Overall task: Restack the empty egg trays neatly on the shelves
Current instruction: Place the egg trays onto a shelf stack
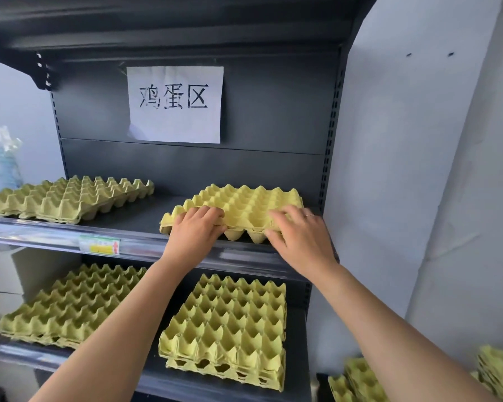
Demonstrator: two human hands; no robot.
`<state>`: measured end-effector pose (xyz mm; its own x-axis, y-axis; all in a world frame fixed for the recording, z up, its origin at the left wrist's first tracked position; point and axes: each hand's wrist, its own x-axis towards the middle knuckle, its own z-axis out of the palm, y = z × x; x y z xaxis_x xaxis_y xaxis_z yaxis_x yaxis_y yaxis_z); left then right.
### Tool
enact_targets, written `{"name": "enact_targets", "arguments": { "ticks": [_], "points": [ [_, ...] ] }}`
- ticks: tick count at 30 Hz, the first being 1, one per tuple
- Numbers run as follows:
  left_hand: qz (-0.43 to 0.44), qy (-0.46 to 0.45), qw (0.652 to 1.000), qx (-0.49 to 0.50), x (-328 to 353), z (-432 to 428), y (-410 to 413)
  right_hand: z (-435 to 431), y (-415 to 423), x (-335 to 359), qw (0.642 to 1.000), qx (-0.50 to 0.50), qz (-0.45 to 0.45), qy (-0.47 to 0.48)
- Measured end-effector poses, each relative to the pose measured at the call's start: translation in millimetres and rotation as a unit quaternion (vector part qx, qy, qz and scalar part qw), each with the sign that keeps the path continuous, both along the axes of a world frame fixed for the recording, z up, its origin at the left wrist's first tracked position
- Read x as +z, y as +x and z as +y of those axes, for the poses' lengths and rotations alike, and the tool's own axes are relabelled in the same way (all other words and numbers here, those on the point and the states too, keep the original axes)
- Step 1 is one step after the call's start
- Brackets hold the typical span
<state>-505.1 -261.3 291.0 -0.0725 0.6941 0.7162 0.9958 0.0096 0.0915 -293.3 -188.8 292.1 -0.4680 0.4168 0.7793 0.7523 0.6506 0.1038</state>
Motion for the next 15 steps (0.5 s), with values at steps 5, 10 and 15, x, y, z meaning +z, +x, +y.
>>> {"name": "enact_targets", "arguments": {
  "ticks": [5, 10, 15],
  "points": [
    [-0.016, 0.004, 1.0, -0.01, -3, 2, -3, 1, -3, -8, 1.0, -0.008, -0.017, 0.006],
    [0.054, 0.097, 0.994, -0.001, 4, 0, 20, -4, 8, -4, 1.0, 0.019, 0.001, 0.008],
    [0.132, 0.133, 0.975, -0.123, 13, 11, 99, 2, 73, -6, 0.996, 0.017, 0.084, 0.03]
  ]
}}
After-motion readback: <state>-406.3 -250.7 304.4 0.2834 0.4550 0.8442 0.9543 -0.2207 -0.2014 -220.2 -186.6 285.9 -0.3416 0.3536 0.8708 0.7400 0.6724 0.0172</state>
